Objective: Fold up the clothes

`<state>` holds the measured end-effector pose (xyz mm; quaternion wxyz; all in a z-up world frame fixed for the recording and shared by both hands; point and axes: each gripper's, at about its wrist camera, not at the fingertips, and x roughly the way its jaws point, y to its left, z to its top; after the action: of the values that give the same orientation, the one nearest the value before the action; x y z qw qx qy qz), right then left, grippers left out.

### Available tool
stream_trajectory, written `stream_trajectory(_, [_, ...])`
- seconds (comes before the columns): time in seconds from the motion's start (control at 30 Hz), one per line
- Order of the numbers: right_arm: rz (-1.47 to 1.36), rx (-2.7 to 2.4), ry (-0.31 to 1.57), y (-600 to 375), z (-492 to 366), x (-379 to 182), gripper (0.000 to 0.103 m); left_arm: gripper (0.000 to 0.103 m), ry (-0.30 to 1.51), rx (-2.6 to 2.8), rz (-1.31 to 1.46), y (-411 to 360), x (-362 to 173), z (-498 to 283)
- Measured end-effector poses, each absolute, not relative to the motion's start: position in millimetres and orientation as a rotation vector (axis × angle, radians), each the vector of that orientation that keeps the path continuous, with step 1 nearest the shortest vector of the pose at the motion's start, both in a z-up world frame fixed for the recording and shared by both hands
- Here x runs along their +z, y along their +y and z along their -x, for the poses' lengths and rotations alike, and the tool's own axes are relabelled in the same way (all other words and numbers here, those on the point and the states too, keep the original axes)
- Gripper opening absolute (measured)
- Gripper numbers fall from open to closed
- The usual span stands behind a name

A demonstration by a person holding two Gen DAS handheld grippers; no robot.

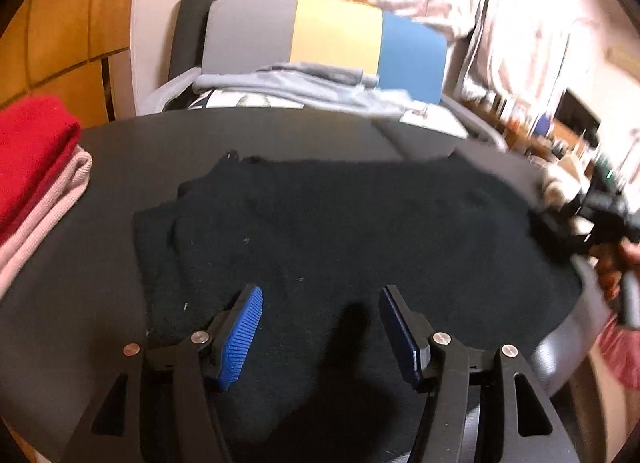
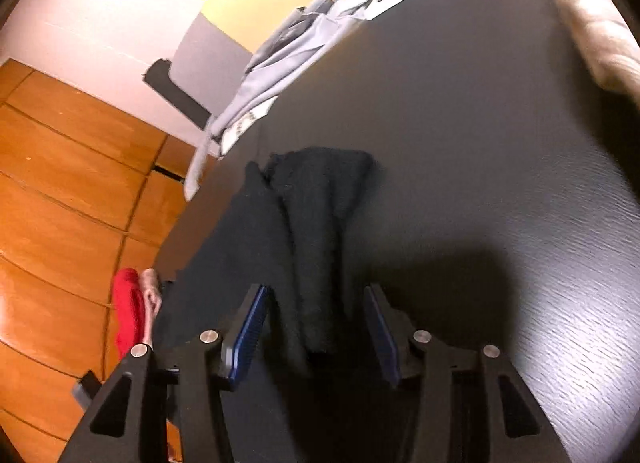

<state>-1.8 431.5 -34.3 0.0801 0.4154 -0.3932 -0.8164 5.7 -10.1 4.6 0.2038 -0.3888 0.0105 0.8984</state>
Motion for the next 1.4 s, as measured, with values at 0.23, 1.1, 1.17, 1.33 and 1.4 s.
stream_trajectory(0.23, [-1.234,-2.364,-1.155,402.1,39.4,-46.8,0.051,0.064,0.189,2.528,1.165,-12.4,-10.2,48.8])
stream_trajectory(1.1, [-1.252,-2.42,-1.327,389.7,49.6,-61.5,0.013,0.012,0.062,2.344,1.087,71.0,-24.0,-29.1])
stream_trajectory(1.17, [-1.257,-2.37,-1.388,389.7,49.8,-54.9,0.013,0.012,-0.007,2.319,1.119,63.7,-22.3,-24.4])
stream_trajectory(1.33, [-1.182,-2.305,-1.467,388.1,49.8,-21.5,0.012,0.017,-0.18,2.352,1.155,15.7,-12.5,-9.6])
stream_trajectory(1.4, [-1.177,-2.288,-1.473,385.5,52.8,-7.9,0.012,0.022,-0.173,2.458,1.115,-17.7,-9.2,-4.2])
